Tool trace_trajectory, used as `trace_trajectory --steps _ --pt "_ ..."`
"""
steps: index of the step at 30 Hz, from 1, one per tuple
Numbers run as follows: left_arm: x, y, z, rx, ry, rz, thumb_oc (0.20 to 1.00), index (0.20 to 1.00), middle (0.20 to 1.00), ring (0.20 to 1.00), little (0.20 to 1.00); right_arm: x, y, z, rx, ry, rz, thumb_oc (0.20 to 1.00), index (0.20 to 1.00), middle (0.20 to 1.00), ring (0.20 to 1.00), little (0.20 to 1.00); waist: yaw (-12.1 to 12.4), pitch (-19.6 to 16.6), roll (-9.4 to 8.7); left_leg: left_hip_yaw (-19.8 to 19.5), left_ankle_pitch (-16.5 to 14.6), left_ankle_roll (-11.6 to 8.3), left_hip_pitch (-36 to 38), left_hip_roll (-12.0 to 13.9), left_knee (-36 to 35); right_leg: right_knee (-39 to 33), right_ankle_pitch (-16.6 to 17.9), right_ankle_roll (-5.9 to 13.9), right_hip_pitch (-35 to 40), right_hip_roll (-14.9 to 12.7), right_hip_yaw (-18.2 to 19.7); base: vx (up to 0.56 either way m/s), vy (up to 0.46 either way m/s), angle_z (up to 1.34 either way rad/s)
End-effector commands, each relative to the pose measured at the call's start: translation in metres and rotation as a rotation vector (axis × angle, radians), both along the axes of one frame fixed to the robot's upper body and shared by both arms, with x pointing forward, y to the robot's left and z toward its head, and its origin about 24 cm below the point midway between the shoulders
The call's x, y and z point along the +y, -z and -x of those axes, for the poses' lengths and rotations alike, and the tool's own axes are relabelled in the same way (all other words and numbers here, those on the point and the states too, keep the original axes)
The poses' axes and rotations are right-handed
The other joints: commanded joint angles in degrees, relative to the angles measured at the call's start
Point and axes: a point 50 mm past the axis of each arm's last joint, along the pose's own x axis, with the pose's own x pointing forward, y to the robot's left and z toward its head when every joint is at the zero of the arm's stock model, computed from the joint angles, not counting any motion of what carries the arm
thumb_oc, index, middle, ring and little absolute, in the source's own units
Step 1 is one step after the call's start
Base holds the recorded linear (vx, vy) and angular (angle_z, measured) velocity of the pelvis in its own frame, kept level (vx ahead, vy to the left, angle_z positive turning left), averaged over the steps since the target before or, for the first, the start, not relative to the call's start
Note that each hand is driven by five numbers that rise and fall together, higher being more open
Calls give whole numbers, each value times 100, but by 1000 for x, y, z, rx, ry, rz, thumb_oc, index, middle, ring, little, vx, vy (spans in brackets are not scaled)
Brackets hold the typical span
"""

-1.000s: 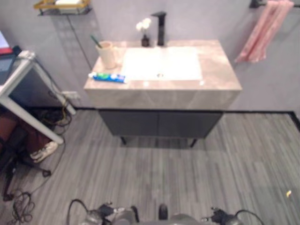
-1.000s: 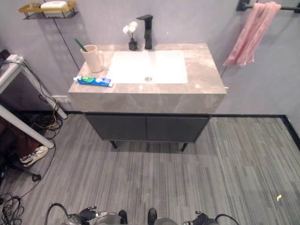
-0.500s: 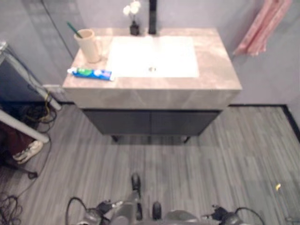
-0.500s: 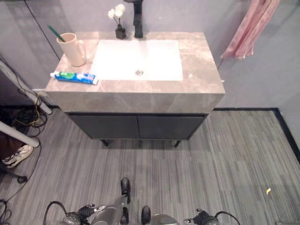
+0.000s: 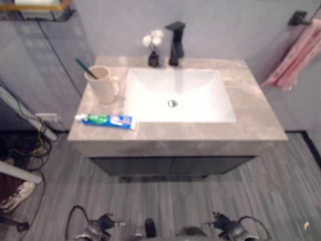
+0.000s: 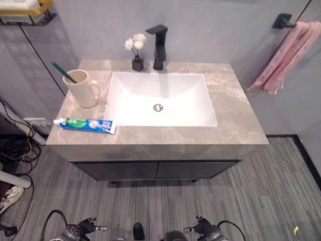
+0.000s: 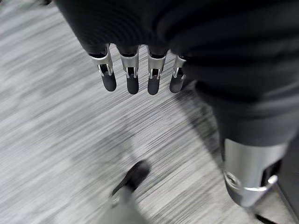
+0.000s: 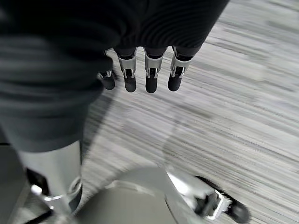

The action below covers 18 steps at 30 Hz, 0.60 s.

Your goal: Put brush and paste in cup on sink, flatten towel.

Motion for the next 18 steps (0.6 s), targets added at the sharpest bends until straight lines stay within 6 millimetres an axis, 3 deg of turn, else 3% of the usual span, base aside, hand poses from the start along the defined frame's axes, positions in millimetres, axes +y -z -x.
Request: trace_trajectory --steps 1,2,3,5,6,10,13,18 --pt "7 5 22 68 -7 -39 1000 1000 1000 1000 1000 -16 -5 -5 -16 -20 50 1000 1000 1000 1000 1000 -182 169 96 89 -561 -342 -447 0 408 -1510 473 -300 230 399 136 78 67 -5" --pt "7 5 22 68 -7 -39 1000 1000 1000 1000 1000 -16 -5 -5 -16 -19 50 1000 1000 1000 1000 1000 -178 182 113 87 -562 -346 -423 18 397 -1551 489 -302 266 419 130 117 82 -7" --pt "5 5 22 67 -6 -36 1000 1000 1000 1000 1000 -16 -4 -2 -9 -21 51 1000 1000 1000 1000 1000 -114 200 225 134 -556 -373 -370 138 402 -2280 -56 -512 296 390 -118 121 60 -1" --pt "1 6 21 64 9 -28 1000 1000 1000 1000 1000 -17 -3 4 9 -26 60 1000 1000 1000 1000 1000 -91 199 298 119 -610 -403 -308 221 409 -2844 -199 -586 279 487 -127 159 12 -3" --pt "-2 6 19 58 11 -20 1000 1000 1000 1000 1000 -21 0 14 49 -18 73 1000 1000 1000 1000 1000 -38 221 356 95 -699 -405 -227 321 477 -3585 44 -573 288 537 26 159 -67 -26" --pt "-1 6 20 61 16 -20 1000 1000 1000 1000 1000 -23 2 25 91 -29 83 1000 1000 1000 1000 1000 -58 207 307 5 -792 -425 -156 353 637 -3847 208 -525 394 597 212 111 -103 -5" --pt "1 6 23 61 4 -21 1000 1000 1000 1000 1000 -28 4 36 122 -24 93 1000 1000 1000 1000 1000 7 68 211 -71 -850 -526 -117 394 733 -4533 261 -637 865 759 387 159 -253 5" --pt "2 7 26 64 -25 -16 1000 1000 1000 1000 1000 -36 0 30 101 -29 115 1000 1000 1000 1000 1000 71 -120 162 -184 -805 -705 -43 498 629 -5168 328 -780 1283 893 290 119 -298 12"
